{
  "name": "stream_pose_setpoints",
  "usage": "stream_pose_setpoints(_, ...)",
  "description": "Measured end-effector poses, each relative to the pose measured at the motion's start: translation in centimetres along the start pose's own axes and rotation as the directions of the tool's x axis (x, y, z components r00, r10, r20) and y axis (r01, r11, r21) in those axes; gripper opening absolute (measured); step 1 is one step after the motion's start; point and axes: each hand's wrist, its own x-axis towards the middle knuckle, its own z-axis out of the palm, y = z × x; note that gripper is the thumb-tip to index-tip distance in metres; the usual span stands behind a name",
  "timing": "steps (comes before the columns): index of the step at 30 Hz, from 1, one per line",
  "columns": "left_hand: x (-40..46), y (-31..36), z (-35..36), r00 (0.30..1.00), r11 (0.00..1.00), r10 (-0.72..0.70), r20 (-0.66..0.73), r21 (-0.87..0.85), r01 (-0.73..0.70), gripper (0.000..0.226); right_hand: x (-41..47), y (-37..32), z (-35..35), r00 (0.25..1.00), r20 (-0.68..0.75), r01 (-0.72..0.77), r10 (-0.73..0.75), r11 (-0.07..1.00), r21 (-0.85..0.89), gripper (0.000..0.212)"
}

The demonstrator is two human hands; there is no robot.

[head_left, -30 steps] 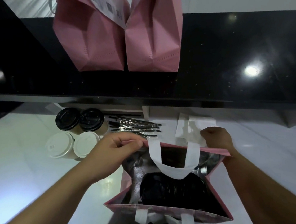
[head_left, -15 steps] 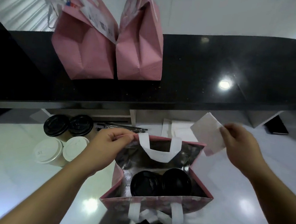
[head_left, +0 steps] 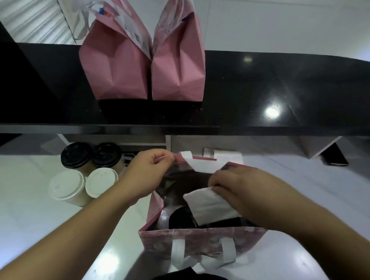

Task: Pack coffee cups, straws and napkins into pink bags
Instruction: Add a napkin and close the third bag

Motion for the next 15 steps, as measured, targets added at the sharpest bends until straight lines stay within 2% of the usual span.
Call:
stream_pose_setpoints(3,-0.2,0.0,0.0,1.000,1.000,0.005,-0.002,0.011,-0.005,0.026,2.8,0.0,3.5,0.993,0.094,0.085,-0.071,0.986,-0.146,0.018)
stream_pose_setpoints(5,-0.2,-0.1,-0.1,1.000,1.000,0.013,0.003,0.007,-0.013,0.025,3.8,0.2,4.4,0.994,0.092,0.079,-0.059,0.970,-0.230,0.027)
stream_pose_setpoints(6,-0.2,-0.2,-0.1,1.000,1.000,0.020,0.006,0.002,-0.020,0.025,4.0,0.3,4.5,0.997,0.039,0.069,-0.060,0.957,-0.282,0.033)
stream_pose_setpoints(8,-0.2,-0.4,-0.3,1.000,1.000,0.029,-0.002,0.004,-0.029,0.024,4.0,0.3,4.3,0.973,-0.177,0.087,-0.145,0.951,-0.298,0.038)
stream_pose_setpoints(9,-0.2,-0.4,-0.4,1.000,1.000,0.030,-0.001,0.009,-0.030,0.024,3.9,0.1,4.3,0.954,-0.240,0.110,-0.181,0.953,-0.281,0.039)
stream_pose_setpoints(10,-0.3,-0.4,-0.4,1.000,0.999,0.031,0.005,0.011,-0.031,0.025,3.7,0.0,4.4,0.953,-0.225,0.140,-0.204,0.953,-0.269,0.036)
stream_pose_setpoints(12,-0.3,-0.4,-0.3,0.999,0.999,0.034,0.013,0.024,-0.035,0.025,3.1,-0.1,5.6,0.977,0.001,0.208,-0.212,0.957,-0.203,0.020)
stream_pose_setpoints(13,-0.4,-0.4,-0.3,0.999,0.999,0.037,0.013,0.031,-0.037,0.026,2.9,-0.1,6.5,0.968,0.145,0.226,-0.203,0.961,-0.161,0.018)
stream_pose_setpoints(15,-0.4,-0.4,-0.2,0.999,0.999,0.040,0.019,0.034,-0.040,0.025,2.9,0.2,7.9,0.941,0.299,0.194,-0.157,0.976,-0.098,0.023)
